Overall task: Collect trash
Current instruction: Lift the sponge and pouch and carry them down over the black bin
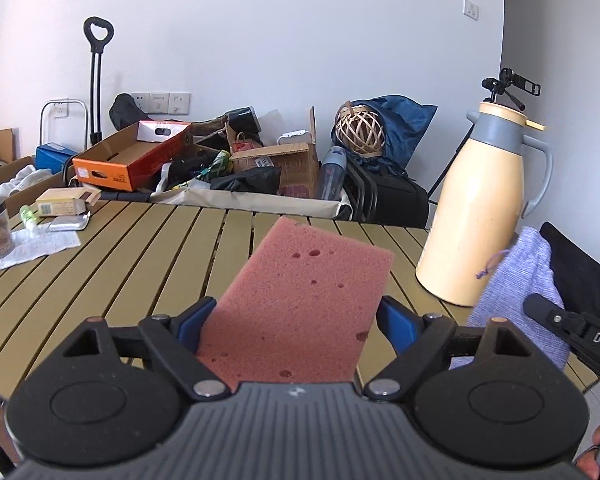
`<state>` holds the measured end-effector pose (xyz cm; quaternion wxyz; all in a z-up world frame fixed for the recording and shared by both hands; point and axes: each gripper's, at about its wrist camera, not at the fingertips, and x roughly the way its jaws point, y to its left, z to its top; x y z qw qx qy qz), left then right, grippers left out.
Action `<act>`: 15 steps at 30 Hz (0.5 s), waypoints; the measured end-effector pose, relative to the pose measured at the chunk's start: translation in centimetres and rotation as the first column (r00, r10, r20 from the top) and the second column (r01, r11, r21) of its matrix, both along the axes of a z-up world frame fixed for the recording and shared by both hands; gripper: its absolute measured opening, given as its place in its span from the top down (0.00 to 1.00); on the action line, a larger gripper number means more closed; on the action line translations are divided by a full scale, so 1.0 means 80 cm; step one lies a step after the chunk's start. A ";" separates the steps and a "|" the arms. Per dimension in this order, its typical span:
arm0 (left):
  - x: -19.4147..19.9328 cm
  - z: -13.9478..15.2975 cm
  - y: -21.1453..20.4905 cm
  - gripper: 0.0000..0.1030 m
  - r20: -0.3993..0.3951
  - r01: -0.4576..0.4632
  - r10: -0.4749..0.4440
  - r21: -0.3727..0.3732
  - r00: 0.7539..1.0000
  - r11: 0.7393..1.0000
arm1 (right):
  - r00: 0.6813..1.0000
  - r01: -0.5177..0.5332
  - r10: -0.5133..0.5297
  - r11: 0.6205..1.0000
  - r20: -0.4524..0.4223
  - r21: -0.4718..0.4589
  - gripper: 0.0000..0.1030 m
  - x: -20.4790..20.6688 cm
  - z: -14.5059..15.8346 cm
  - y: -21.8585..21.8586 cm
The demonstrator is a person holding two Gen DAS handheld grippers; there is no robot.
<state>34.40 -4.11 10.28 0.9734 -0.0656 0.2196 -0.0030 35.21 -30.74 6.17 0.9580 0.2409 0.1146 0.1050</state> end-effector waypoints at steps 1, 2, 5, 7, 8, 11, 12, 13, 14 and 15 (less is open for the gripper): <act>-0.007 -0.001 0.002 0.15 0.001 0.001 -0.001 -0.001 1.000 1.000 | 1.000 -0.009 0.009 1.000 0.001 -0.008 0.92 -0.007 -0.001 0.005; -0.015 -0.003 0.003 0.15 0.001 0.003 -0.003 -0.001 1.000 1.000 | 1.000 -0.019 0.019 1.000 -0.002 -0.015 0.92 -0.013 -0.003 0.011; -0.039 -0.006 0.008 0.15 0.002 0.002 -0.002 -0.002 1.000 1.000 | 0.998 -0.059 0.059 0.998 -0.014 -0.033 0.92 -0.031 -0.009 0.028; -0.054 -0.009 0.012 0.15 0.004 0.003 -0.003 -0.008 1.000 1.000 | 0.997 -0.076 0.076 0.996 -0.017 -0.053 0.92 -0.045 -0.011 0.041; -0.062 -0.010 0.015 0.15 0.005 0.001 -0.001 -0.009 1.000 1.000 | 0.996 -0.086 0.085 0.994 -0.019 -0.061 0.92 -0.051 -0.012 0.046; -0.084 -0.014 0.026 0.15 0.005 -0.005 0.005 -0.017 1.000 1.000 | 0.993 -0.113 0.111 0.990 -0.029 -0.081 0.92 -0.071 -0.017 0.062; -0.091 -0.016 0.029 0.15 0.002 -0.009 0.009 -0.019 1.000 1.000 | 0.992 -0.122 0.119 0.989 -0.035 -0.088 0.92 -0.078 -0.019 0.067; -0.097 -0.019 0.033 0.15 -0.002 -0.013 0.013 -0.021 1.000 1.000 | 0.991 -0.131 0.127 0.987 -0.042 -0.094 0.92 -0.083 -0.022 0.072; -0.104 -0.022 0.037 0.15 -0.006 -0.015 0.015 -0.026 1.000 1.000 | 0.990 -0.138 0.134 0.985 -0.049 -0.100 0.92 -0.089 -0.024 0.076; -0.110 -0.025 0.041 0.15 -0.011 -0.018 0.018 -0.031 1.000 0.999 | 0.989 -0.145 0.139 0.984 -0.057 -0.107 0.92 -0.095 -0.027 0.081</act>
